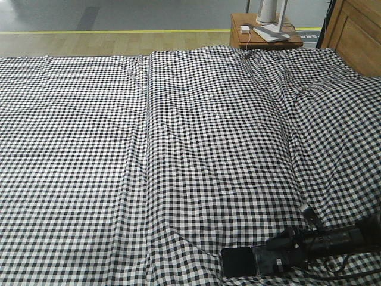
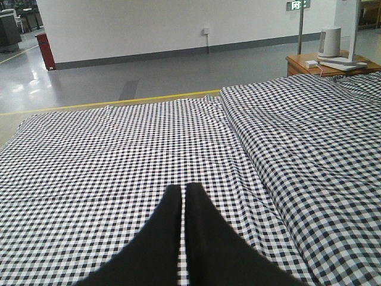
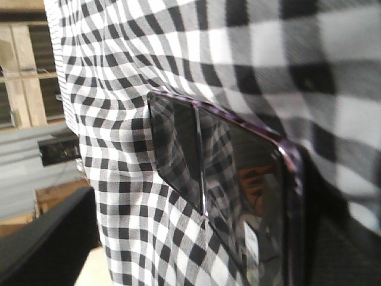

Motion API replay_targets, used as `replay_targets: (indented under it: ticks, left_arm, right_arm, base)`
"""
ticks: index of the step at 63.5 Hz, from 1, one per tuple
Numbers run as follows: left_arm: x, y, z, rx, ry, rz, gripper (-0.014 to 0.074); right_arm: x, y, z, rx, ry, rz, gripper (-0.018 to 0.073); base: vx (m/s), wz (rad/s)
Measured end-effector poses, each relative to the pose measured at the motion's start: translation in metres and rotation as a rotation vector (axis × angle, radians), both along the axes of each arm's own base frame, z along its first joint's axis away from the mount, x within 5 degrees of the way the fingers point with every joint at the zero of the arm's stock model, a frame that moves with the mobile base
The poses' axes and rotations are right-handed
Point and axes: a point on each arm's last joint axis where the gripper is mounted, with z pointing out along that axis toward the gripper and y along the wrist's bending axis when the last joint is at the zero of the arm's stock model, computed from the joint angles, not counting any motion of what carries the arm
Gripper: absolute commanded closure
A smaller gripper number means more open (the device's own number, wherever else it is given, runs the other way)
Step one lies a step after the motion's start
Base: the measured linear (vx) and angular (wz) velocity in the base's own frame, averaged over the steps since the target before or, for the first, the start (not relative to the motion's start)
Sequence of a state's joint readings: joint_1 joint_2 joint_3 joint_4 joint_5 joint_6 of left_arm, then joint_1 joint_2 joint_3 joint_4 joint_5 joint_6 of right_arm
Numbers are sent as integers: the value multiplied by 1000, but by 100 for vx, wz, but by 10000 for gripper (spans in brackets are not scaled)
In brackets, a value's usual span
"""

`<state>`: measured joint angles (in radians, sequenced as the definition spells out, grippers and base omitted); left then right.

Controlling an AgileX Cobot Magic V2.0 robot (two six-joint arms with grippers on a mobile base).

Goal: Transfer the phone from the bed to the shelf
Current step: 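Close the right gripper on the black phone's edge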

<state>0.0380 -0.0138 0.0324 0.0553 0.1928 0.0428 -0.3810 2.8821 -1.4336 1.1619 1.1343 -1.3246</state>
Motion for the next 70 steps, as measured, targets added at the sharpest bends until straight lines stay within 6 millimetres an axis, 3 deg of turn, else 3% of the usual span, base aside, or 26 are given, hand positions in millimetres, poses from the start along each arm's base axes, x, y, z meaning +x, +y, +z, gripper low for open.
replay_targets:
  ticks: [12,20,30,42,60,70]
  left_arm:
    - [0,0,0,0,0,0,596]
    - [0,0,0,0,0,0,596]
    - [0,0,0,0,0,0,596]
    - [0,0,0,0,0,0,596]
    - [0,0,0,0,0,0,596]
    - [0,0,0,0,0,0,596]
  right_arm:
    - [8,17,1,-10,-27,66,-22]
    - [9,19,1,-12,-31,75,38]
    - [9,19,1,-14,-38,86,223]
    - [8,20,1,-16,-62,109,568]
    - [9,19,1,-19,-91,127,566]
    - [18,14,20,-42,-111,133,564]
  base:
    - [0,0]
    - [0,0]
    - [0,0]
    - [0,0]
    - [0,0]
    - [0,0]
